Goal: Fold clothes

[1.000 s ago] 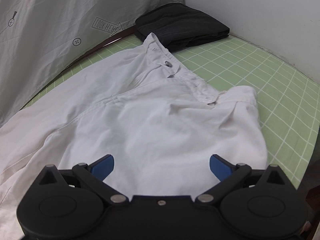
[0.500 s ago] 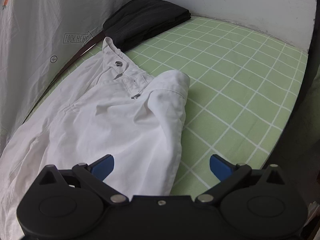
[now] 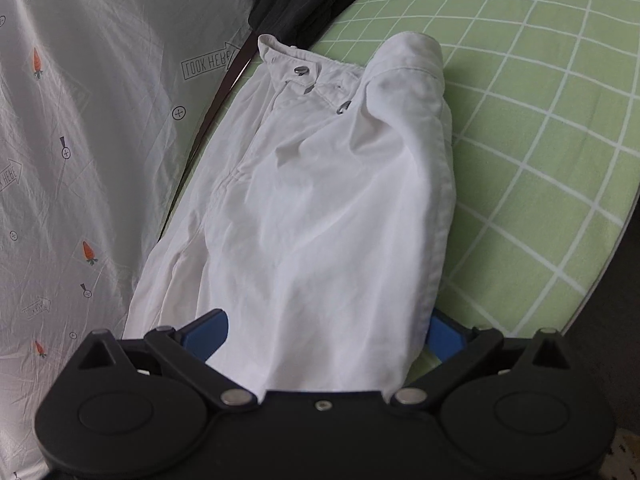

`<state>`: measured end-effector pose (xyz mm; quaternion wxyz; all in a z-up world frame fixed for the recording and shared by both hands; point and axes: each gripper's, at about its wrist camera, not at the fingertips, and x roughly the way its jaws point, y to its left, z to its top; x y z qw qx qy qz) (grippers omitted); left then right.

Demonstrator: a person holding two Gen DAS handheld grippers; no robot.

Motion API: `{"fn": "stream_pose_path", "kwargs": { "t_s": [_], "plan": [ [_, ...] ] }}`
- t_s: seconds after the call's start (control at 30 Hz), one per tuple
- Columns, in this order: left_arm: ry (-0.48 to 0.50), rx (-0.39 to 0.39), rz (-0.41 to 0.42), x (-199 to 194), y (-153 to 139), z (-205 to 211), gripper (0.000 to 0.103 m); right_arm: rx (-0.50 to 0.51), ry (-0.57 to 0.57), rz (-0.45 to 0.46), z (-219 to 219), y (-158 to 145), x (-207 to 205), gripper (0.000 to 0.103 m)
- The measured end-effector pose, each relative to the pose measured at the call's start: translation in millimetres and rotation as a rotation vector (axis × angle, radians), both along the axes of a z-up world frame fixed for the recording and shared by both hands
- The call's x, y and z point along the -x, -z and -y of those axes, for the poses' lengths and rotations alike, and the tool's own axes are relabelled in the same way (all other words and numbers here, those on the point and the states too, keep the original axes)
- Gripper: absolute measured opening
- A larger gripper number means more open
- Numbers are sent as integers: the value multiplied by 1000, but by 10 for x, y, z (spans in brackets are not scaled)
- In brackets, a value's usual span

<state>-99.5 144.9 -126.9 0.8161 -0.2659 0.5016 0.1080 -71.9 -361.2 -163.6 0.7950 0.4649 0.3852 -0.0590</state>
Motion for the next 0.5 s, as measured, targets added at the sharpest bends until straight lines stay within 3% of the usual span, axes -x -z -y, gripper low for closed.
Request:
{"fn": "stream_pose_path", "kwargs": {
  "t_s": [0.23, 0.37, 0.5],
  "plan": [
    [-117, 32, 44, 131, -86, -577, 46, -111, 59, 7, -139, 62, 90, 103],
    [-205, 7, 55, 221, -105, -1065, 46, -162, 120, 4, -207, 90, 129, 103],
    [-280, -40, 70, 298, -143, -1531, 46, -138, 155, -10, -326, 57, 93, 103]
  ]
}}
